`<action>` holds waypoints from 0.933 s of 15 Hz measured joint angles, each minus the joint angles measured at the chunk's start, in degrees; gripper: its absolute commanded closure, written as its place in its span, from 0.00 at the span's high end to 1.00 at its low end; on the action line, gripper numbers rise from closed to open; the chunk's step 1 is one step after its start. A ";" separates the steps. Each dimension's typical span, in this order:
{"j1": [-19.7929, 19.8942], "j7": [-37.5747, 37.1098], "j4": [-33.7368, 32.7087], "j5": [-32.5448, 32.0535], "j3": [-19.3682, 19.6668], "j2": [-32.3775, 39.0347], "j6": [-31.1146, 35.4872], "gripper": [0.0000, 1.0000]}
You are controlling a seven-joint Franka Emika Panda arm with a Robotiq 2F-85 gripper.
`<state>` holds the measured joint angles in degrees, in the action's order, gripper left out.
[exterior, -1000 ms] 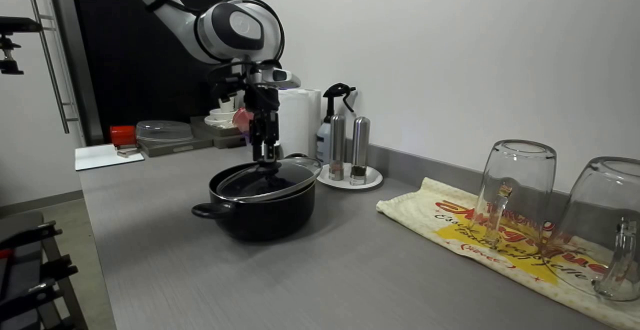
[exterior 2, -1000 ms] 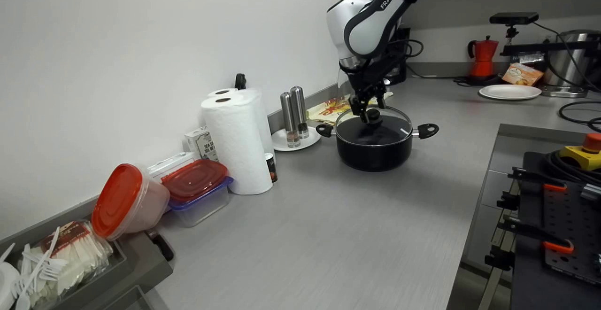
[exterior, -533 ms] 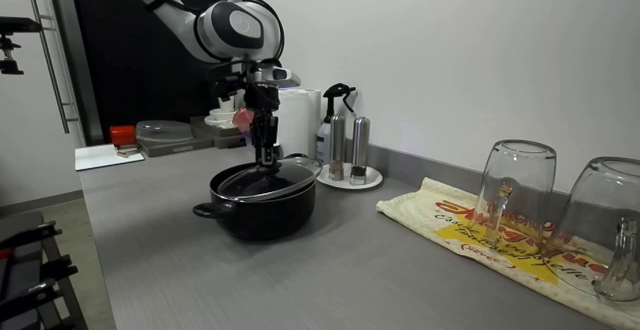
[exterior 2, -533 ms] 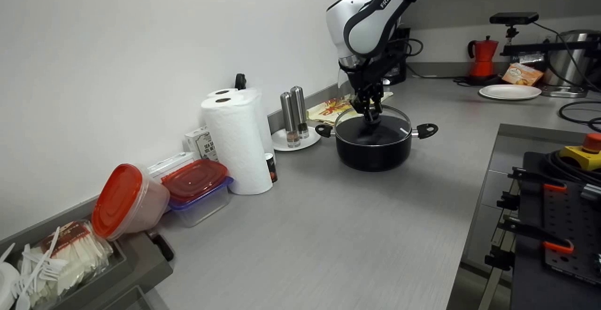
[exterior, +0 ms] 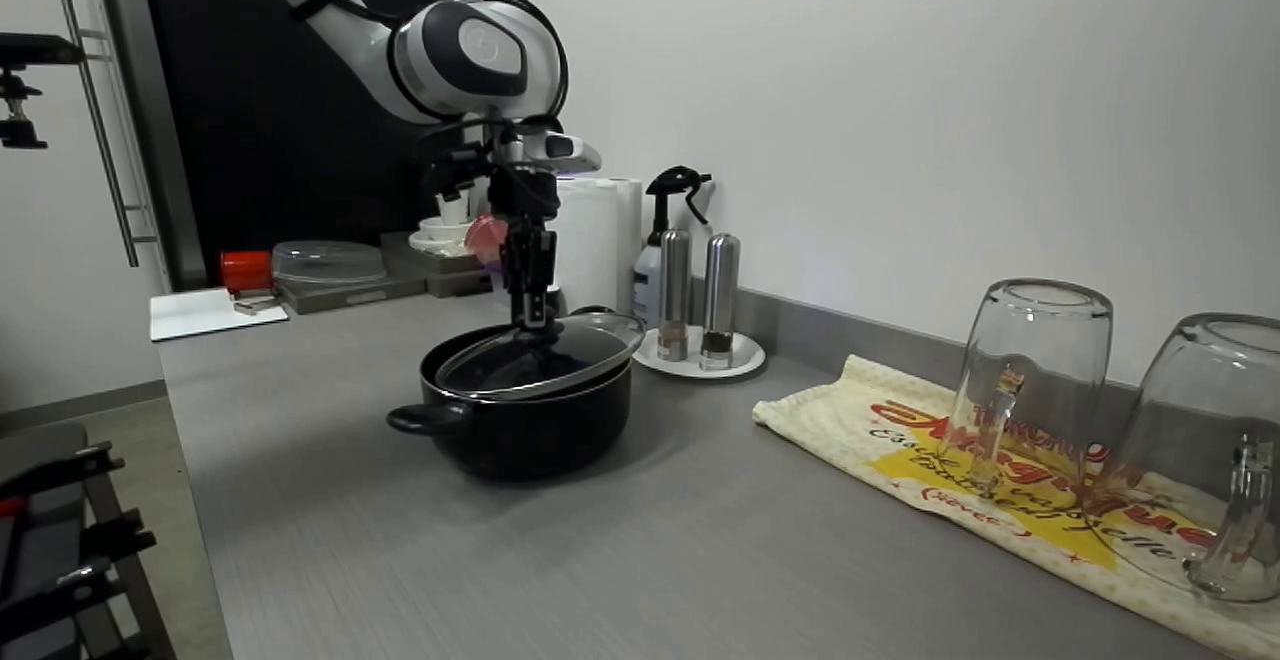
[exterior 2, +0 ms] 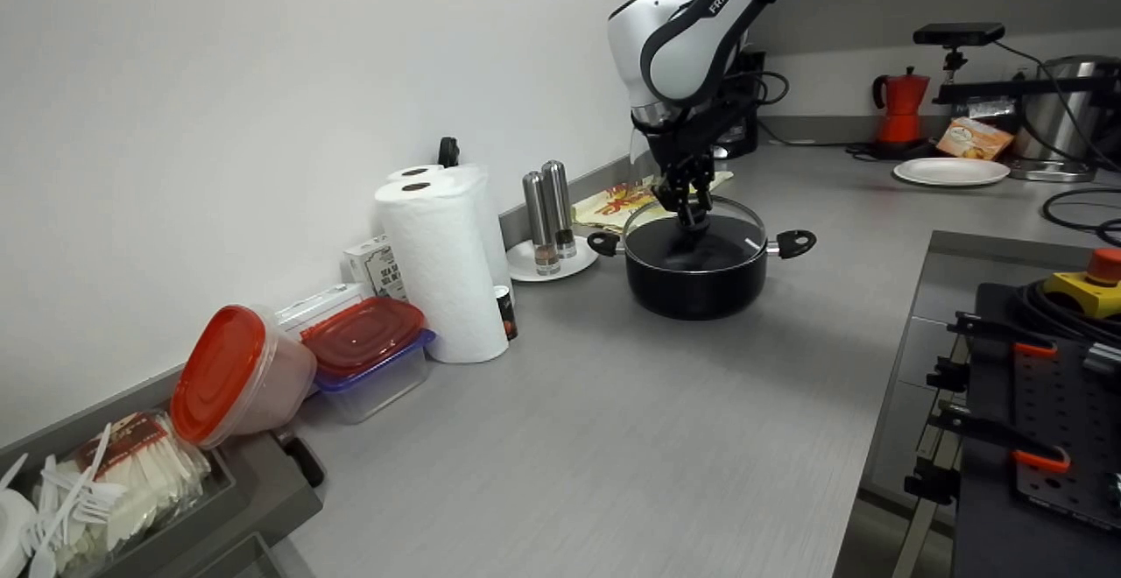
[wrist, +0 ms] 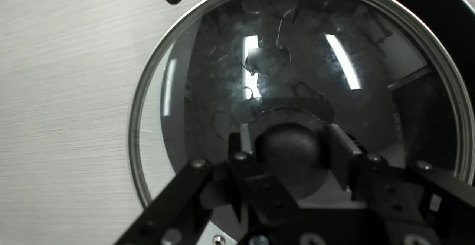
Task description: Remove the glass lid from the black pot.
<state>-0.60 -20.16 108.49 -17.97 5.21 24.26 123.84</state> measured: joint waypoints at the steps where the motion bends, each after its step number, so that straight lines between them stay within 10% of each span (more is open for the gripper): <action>1: -0.17 0.06 0.00 0.00 -0.12 -0.34 0.14 0.24; 14: -5.60 6.18 0.39 0.97 -7.53 -10.15 0.09 0.24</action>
<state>-6.20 -13.98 108.87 -17.00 -2.31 14.10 123.94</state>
